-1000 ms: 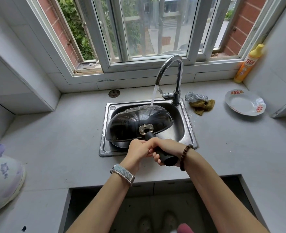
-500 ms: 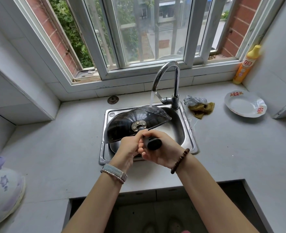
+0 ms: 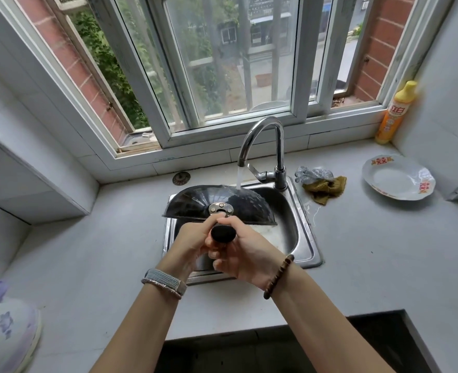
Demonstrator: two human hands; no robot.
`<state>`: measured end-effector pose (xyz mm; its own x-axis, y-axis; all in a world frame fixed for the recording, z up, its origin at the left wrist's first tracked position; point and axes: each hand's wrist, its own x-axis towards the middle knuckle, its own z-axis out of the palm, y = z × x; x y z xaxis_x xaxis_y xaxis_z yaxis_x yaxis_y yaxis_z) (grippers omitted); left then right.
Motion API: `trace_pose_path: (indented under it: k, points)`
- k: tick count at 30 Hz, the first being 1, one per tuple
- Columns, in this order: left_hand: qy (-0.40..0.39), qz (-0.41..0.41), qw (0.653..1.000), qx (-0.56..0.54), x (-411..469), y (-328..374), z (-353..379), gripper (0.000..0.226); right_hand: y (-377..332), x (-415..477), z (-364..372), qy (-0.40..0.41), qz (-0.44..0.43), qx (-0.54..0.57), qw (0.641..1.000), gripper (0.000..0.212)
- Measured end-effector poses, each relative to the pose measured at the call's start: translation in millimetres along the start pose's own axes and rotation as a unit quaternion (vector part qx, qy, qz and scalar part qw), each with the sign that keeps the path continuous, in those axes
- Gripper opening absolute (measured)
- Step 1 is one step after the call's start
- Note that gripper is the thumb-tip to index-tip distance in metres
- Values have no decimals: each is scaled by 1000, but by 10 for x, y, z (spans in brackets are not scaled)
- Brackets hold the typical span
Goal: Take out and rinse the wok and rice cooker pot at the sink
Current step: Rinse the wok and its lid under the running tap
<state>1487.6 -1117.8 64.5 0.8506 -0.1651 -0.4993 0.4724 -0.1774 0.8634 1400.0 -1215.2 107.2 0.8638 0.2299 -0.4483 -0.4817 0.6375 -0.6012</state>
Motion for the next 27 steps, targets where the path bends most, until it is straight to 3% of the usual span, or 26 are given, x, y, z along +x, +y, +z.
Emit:
trace_pose_path:
  k: [4, 9, 12, 15, 18, 21, 25, 27]
  points:
    - [-9, -12, 1000, 2, 85, 38, -63, 20, -39, 56, 46, 15, 2, 45, 999, 17]
    - [-26, -4, 1000, 3, 140, 71, -70, 63, -99, 85, 49, 10, 3, 73, 997, 13]
    - [-32, -9, 999, 6, 197, 74, -45, 53, -158, 72, 45, 3, 3, 90, 996, 14]
    - [-14, -22, 999, -20, 246, 94, -34, 25, -216, 99, 58, 3, 5, 93, 996, 18]
    - [-7, -18, 999, -36, 303, 144, -43, 18, -255, 166, 86, 7, -2, 109, 994, 23]
    - [-19, -22, 998, -61, 310, 220, -30, 22, -299, 213, 114, 10, -9, 114, 993, 24]
    - [-21, -12, 997, -76, 356, 271, -61, 10, -355, 264, 133, 10, -8, 99, 995, 27]
    - [-22, -13, 996, -80, 376, 285, -61, 24, -372, 299, 142, 10, -3, 93, 996, 29]
